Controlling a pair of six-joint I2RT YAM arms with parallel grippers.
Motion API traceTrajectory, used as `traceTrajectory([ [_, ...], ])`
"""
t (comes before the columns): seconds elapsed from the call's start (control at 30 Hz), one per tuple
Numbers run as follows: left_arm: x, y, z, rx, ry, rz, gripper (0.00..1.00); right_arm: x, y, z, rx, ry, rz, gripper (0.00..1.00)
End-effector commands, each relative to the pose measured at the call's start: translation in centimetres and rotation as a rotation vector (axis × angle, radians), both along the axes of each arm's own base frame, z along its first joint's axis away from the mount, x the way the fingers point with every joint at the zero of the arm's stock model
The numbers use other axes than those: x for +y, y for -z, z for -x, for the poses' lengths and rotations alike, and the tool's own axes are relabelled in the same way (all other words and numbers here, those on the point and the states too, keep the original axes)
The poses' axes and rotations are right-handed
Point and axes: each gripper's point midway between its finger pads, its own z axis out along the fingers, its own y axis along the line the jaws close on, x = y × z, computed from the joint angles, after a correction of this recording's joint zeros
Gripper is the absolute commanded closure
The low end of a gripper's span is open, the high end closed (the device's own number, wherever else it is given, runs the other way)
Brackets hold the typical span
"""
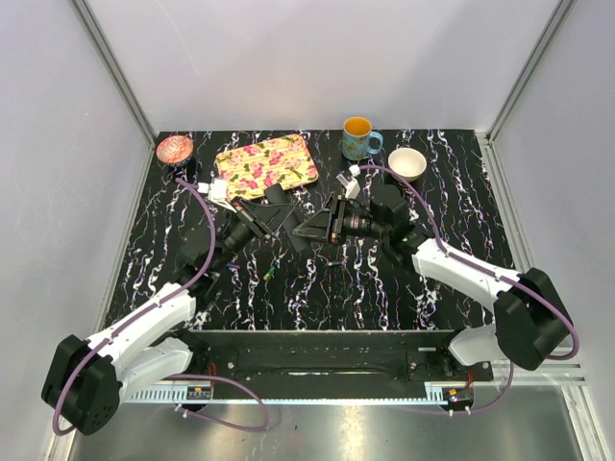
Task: Load the batteries into the remote control
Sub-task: Remove the battery cover from the remote control.
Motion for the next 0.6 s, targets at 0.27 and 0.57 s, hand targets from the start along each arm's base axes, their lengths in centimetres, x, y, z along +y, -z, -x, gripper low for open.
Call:
traceTrajectory([
  [0.27, 1.0, -6.2, 0.5, -0.17, -0.048, 0.079, 1.0, -0.5, 0.7, 1.0, 0.033, -0.013, 0.002, 0.75],
  [0.57, 1.2, -6.4, 0.5, -0.171, -0.058, 0.086, 1.0, -0.8, 1.3, 1.4, 0.041, -0.007, 0.005, 0.72],
])
